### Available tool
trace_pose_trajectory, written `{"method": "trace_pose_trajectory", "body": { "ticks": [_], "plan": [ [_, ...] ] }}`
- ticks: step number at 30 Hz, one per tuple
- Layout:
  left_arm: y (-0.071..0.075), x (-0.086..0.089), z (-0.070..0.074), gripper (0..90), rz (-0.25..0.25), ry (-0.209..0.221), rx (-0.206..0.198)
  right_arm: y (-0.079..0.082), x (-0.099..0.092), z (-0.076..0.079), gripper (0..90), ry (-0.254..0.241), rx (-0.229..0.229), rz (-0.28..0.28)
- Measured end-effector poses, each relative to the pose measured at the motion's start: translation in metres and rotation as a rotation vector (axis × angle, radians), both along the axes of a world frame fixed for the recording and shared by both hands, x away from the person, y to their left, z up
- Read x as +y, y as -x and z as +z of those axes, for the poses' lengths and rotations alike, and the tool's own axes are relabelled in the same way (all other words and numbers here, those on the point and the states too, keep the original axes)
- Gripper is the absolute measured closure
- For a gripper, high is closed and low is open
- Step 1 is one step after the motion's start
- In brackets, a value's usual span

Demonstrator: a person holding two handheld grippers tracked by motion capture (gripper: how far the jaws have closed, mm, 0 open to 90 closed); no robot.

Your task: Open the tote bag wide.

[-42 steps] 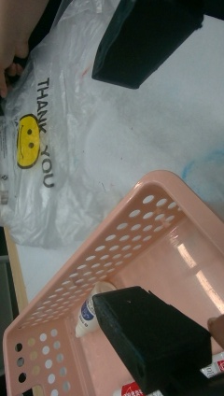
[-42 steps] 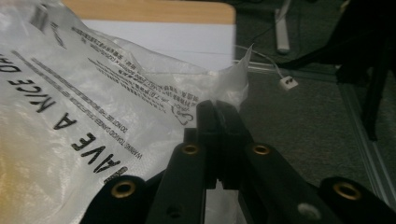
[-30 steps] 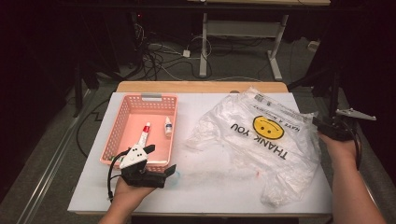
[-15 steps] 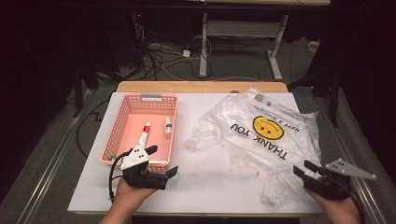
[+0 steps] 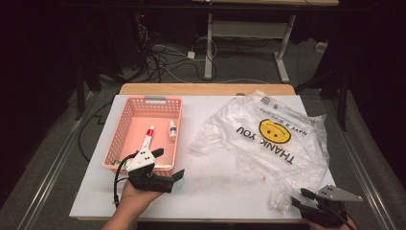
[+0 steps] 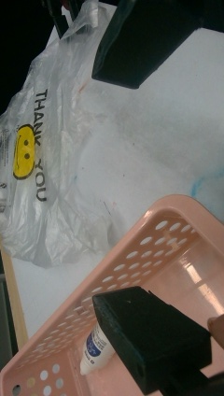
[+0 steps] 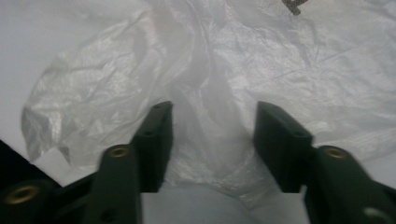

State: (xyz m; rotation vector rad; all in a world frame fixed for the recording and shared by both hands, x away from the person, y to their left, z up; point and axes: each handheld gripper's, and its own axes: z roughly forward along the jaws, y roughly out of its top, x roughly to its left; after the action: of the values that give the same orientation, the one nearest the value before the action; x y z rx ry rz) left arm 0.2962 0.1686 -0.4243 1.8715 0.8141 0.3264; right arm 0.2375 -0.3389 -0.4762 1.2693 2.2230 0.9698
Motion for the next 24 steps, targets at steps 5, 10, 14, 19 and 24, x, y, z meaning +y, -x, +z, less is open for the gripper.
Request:
{"method": "trace_pose_trajectory", "body": {
  "ticks": [5, 10, 14, 19, 24],
  "plan": [
    [0.001, -0.001, 0.0, 0.0, -0.003, -0.002, -0.003, 0.002, 0.006, 0.001, 90.0, 0.054, -0.018, 0.019],
    [0.0, 0.0, 0.001, 0.0, 0.0, 0.002, -0.003, 0.004, 0.013, 0.004, 90.0, 0.035, -0.024, 0.054],
    [0.0, 0.0, 0.001, 0.0, 0.005, 0.001, -0.005, 0.006, 0.024, 0.009, 90.0, 0.031, -0.044, 0.083],
    [0.0, 0.001, 0.0, 0.0, 0.007, -0.003, -0.006, 0.008, 0.045, 0.01, 90.0, 0.018, -0.049, 0.153],
    [-0.001, 0.001, 0.0, 0.0, 0.018, -0.009, -0.015, 0.006, 0.063, 0.008, 90.0, 0.015, -0.035, 0.21]
  ]
}}
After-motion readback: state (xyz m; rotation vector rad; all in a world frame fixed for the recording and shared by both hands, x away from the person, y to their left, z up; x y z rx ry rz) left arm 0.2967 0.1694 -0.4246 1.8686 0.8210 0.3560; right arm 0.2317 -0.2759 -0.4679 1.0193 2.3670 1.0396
